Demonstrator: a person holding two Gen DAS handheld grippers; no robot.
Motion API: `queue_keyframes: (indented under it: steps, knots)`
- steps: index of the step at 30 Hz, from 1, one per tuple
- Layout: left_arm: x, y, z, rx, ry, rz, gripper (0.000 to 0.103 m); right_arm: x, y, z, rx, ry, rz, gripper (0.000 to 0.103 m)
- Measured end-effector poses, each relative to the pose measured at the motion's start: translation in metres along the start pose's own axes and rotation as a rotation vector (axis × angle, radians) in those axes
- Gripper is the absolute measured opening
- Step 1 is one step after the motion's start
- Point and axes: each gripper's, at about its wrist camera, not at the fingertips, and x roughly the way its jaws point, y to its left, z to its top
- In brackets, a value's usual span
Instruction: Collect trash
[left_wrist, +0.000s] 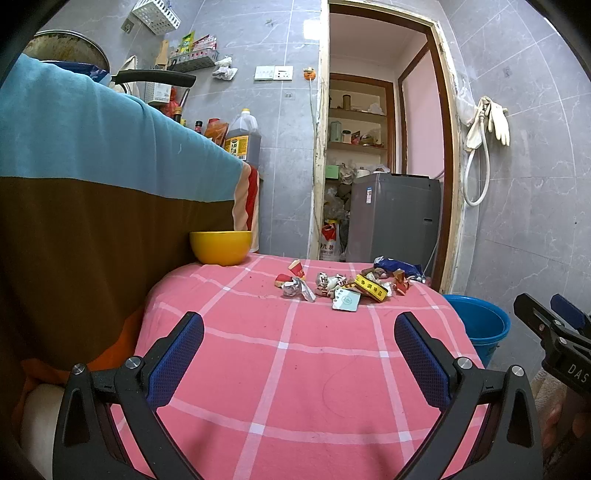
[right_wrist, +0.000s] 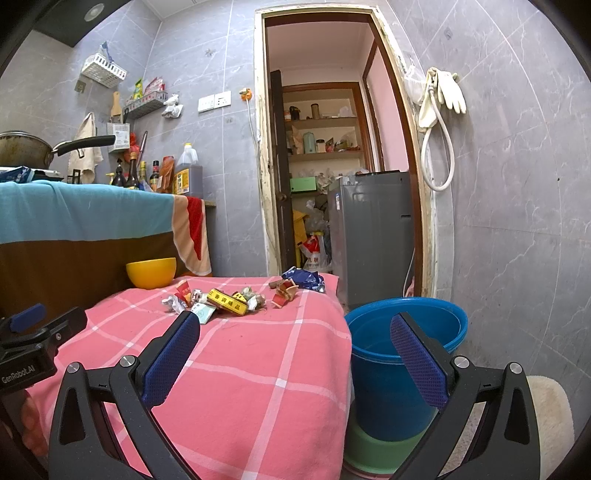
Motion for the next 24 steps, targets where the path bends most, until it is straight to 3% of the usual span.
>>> queue_keyframes:
  steps: [24]
  knots:
    - [0.0020,0.0026,-0.0007,-0.002,0.002,-0.003,0.101,0.0012,0.0003,-0.0008,0.003,0.004,0.000,0.103]
